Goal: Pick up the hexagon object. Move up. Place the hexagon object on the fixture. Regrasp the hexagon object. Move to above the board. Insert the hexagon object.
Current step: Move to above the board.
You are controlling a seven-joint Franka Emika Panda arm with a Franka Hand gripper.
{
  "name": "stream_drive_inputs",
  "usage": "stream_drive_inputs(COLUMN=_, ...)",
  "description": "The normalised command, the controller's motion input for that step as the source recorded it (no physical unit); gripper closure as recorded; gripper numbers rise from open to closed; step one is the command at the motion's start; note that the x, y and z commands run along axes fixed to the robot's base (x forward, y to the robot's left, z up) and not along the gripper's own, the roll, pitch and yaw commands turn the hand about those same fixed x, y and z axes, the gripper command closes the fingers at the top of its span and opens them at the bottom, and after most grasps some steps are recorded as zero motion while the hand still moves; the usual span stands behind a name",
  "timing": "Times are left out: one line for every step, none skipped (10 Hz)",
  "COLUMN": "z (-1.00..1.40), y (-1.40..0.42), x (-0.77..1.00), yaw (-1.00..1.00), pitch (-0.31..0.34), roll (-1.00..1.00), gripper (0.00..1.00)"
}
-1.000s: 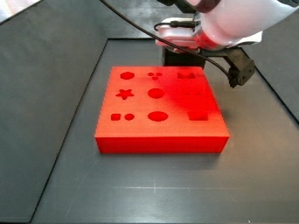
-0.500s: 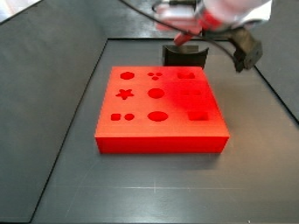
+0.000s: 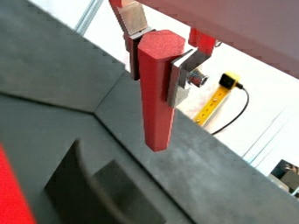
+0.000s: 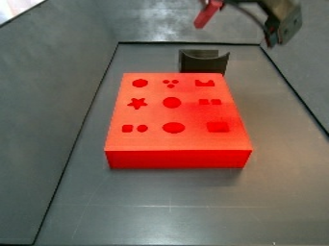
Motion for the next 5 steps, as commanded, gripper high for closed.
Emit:
stream_drive_inputs(z=1.0, y=-0.01, x=-0.08, yaw=-0.02, pitch=0.12, roll=-0.05, gripper=1.0)
stream_drive_inputs(z=1.0, y=-0.02, x=-0.08, yaw=0.0, pitch=0.128, roll=-0.05, gripper=1.0)
stream_drive_inputs(z=0.9, y=-0.01, x=-0.06, yaw=0.03, pitch=0.123, roll=-0.05, gripper=1.0)
stream_drive_inputs(z=0.78, y=-0.01, x=-0.05, yaw=0.04, pitch=0.119, roll=-0.05, gripper=1.0)
stream_drive_inputs(z=0.54, y=-0.01, x=-0.03, yaw=0.06, pitch=0.114, roll=-0.05, gripper=1.0)
